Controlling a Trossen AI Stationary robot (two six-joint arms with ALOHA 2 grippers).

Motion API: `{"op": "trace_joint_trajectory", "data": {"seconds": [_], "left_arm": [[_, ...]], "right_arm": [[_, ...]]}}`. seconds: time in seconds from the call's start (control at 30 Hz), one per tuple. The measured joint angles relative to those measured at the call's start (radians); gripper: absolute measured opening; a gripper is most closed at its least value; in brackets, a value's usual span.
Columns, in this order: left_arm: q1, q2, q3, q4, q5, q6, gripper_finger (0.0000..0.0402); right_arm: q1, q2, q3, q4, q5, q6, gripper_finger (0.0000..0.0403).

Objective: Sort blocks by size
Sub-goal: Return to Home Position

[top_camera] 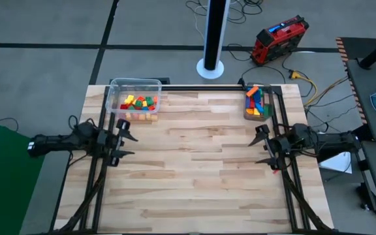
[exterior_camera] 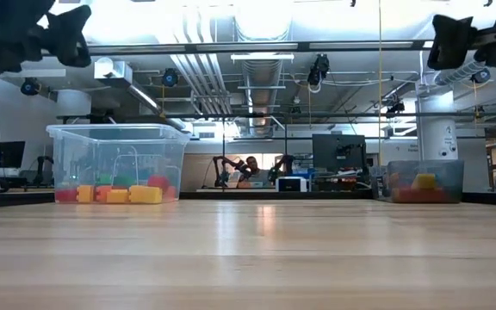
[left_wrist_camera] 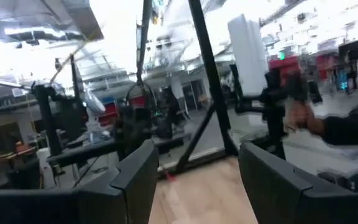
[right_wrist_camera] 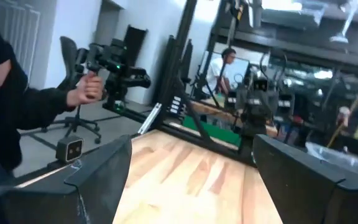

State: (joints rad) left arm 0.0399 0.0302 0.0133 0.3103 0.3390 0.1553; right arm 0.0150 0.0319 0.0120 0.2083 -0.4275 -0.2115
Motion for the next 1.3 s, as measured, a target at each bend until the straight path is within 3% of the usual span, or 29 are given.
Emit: {"op": "trace_joint_trajectory", "data": {"seconds": [0.27,0.4,0.7,0.77,1.0,1.13,1.23,1.3], "left_arm": [[0.001,0.001,-0.003,-0.076,-0.135,0.048,0.0199],[0.001,0.001,-0.003,-0.169,-0.152,0.045,0.0199],[0.001,0.019,-0.003,-0.225,-0.154,0.045,0.0199],[0.001,0.025,-0.003,-0.222,-0.154,0.045,0.0199],[0.001,0.04,-0.003,-0.223,-0.154,0.045,0.0199],[0.001,0.047,-0.003,-0.223,-0.154,0.045,0.0199],[0.001,0.056,0.0,-0.225,-0.154,0.045,0.0199],[0.001,0.06,0.006,-0.223,-0.154,0.045,0.0199]], "right_arm": [[0.0,0.002,0.0,-0.08,-0.088,-0.143,0.0317],[0.0,-0.011,0.0,-0.081,-0.134,-0.16,0.0308],[0.0,0.0,-0.001,-0.094,-0.047,-0.251,0.0292],[0.0,0.018,-0.001,-0.099,-0.033,-0.165,0.0289],[0.0,0.077,-0.001,-0.101,-0.033,0.529,0.0281],[0.0,0.097,-0.001,-0.104,-0.043,0.841,0.0283],[0.0,0.108,-0.001,-0.106,-0.044,0.889,0.0291],[0.0,0.109,-0.001,-0.107,-0.04,0.783,0.0297]]}}
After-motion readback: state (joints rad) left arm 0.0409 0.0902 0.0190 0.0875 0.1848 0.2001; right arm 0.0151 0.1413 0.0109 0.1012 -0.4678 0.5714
